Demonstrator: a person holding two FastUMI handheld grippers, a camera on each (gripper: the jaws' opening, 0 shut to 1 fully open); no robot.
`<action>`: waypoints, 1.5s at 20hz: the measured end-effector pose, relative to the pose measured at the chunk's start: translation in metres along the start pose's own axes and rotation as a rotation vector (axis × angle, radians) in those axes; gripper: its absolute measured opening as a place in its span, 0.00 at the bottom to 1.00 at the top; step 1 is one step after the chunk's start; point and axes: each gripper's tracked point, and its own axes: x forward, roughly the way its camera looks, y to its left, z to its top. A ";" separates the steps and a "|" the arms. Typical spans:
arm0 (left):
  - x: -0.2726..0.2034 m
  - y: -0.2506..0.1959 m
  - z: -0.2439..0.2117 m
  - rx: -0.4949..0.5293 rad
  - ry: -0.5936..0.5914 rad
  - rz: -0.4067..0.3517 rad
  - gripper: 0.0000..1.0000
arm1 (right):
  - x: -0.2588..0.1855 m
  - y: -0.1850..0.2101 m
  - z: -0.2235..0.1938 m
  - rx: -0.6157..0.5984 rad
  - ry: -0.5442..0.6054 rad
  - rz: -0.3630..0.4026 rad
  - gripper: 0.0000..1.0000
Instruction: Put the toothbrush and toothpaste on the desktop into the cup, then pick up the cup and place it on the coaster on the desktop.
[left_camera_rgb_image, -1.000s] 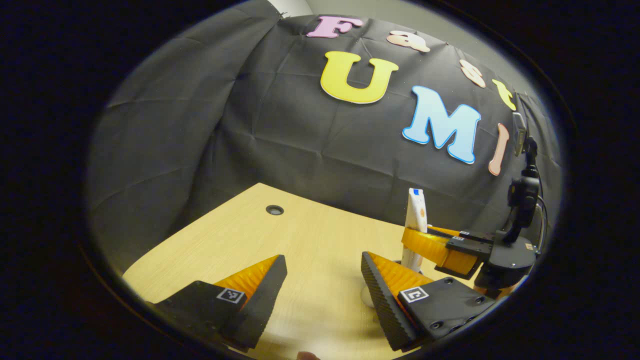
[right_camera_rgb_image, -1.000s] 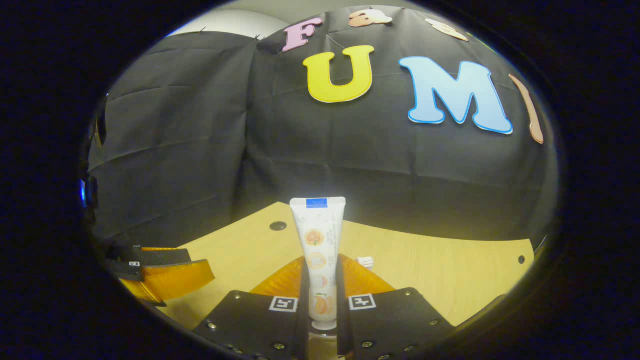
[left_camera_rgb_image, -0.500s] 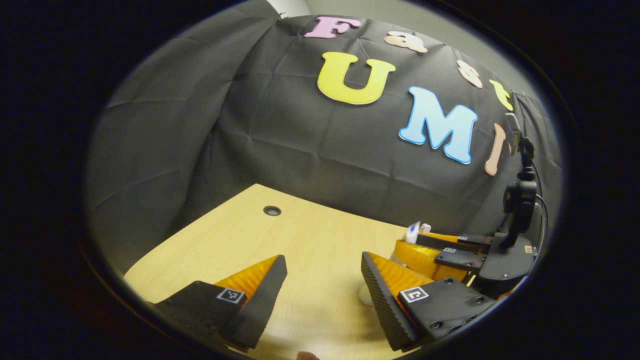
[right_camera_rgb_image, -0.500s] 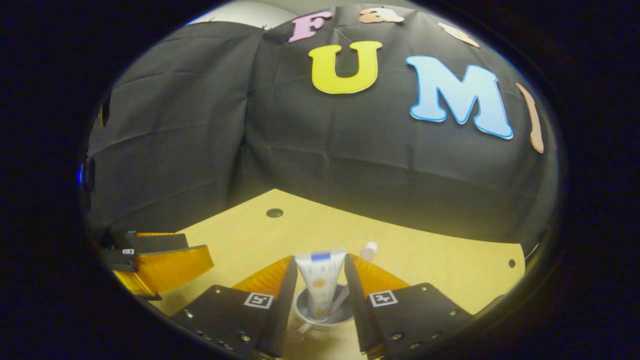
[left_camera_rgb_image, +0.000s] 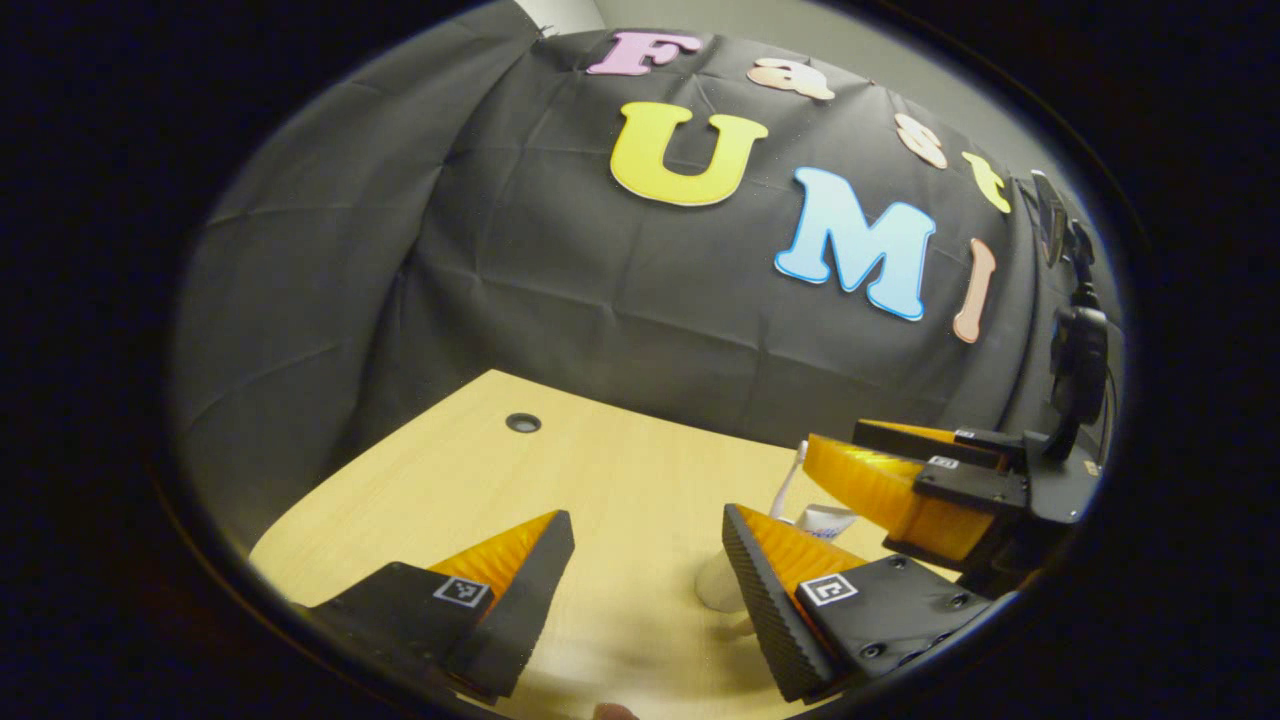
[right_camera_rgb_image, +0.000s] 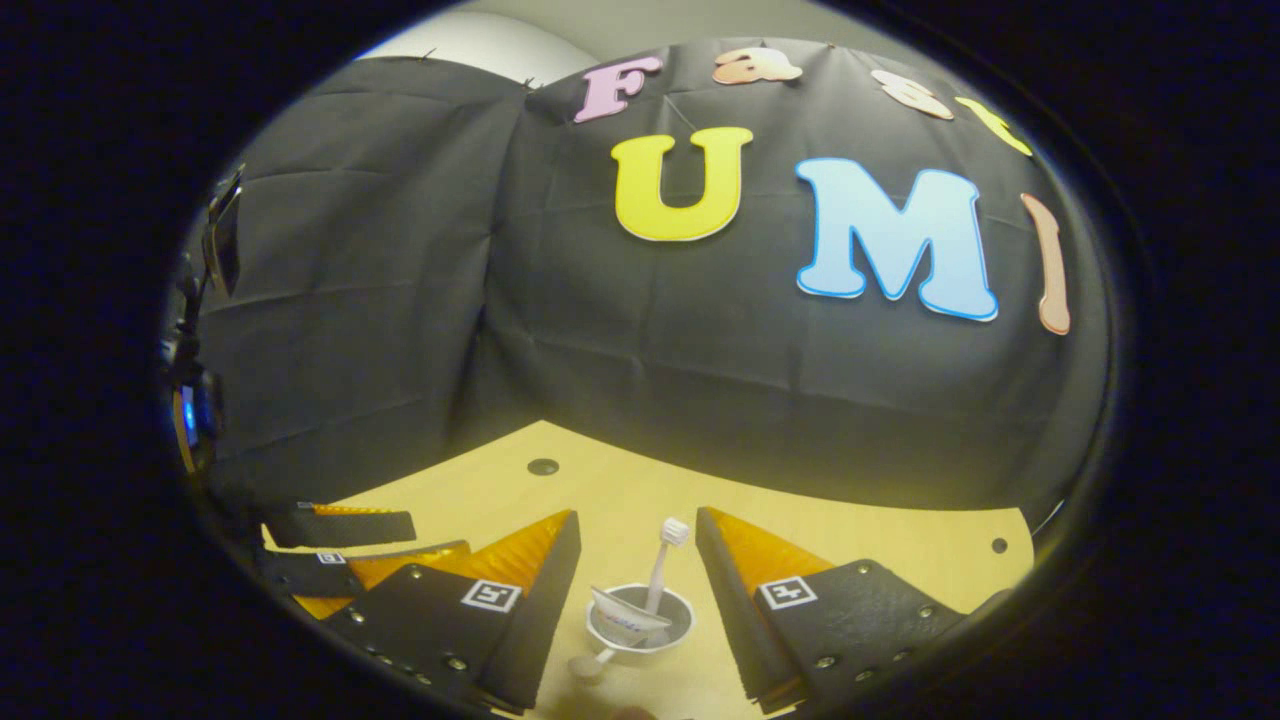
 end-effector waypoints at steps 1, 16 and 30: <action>0.001 -0.005 0.000 0.002 0.001 -0.008 0.93 | -0.004 -0.003 0.004 0.009 -0.005 -0.004 0.73; 0.001 -0.097 -0.013 0.074 0.108 -0.142 0.96 | -0.105 -0.097 0.006 0.132 0.014 -0.191 0.81; 0.036 -0.109 -0.104 0.229 0.523 -0.109 0.96 | -0.143 -0.159 -0.052 0.246 0.138 -0.267 0.82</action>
